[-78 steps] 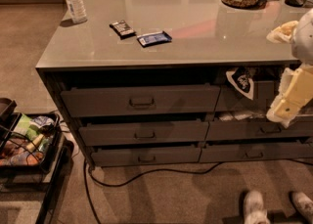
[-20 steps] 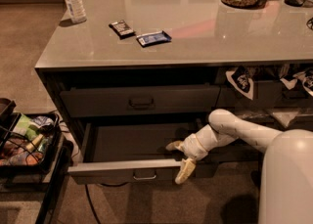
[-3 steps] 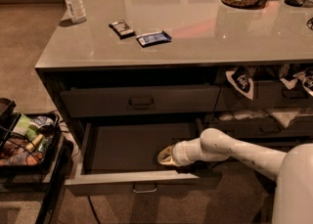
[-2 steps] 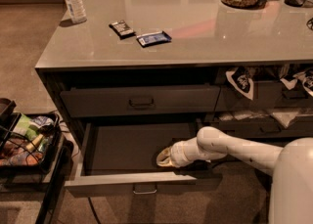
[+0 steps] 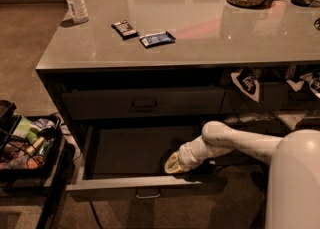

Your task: Open middle drawer

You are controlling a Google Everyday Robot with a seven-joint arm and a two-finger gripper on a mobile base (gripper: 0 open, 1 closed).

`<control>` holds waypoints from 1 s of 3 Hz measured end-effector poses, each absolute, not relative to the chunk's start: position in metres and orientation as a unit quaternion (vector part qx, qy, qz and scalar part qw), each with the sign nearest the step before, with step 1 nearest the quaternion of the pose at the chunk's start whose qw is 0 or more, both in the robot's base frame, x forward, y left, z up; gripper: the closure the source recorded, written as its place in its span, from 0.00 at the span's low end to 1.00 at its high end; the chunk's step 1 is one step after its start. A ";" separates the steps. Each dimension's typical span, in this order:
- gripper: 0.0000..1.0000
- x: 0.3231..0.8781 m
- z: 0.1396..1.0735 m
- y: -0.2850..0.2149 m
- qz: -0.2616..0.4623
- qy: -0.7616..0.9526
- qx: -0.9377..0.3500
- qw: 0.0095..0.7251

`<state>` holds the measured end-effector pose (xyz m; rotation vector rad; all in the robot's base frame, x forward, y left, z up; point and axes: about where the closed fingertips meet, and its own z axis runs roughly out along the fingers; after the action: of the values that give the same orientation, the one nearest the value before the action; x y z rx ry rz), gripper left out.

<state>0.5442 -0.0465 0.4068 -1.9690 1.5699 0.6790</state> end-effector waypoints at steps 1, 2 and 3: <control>1.00 0.531 0.402 -0.057 0.274 0.587 -0.726 0.233; 1.00 0.521 0.393 -0.060 0.291 0.595 -0.715 0.224; 1.00 0.486 0.375 -0.065 0.332 0.614 -0.689 0.196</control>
Offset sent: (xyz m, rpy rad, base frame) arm -0.0658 -0.0257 -0.0510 0.0213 0.2931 -0.0503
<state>0.4861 -0.0647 0.3752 -1.9296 1.7200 0.9292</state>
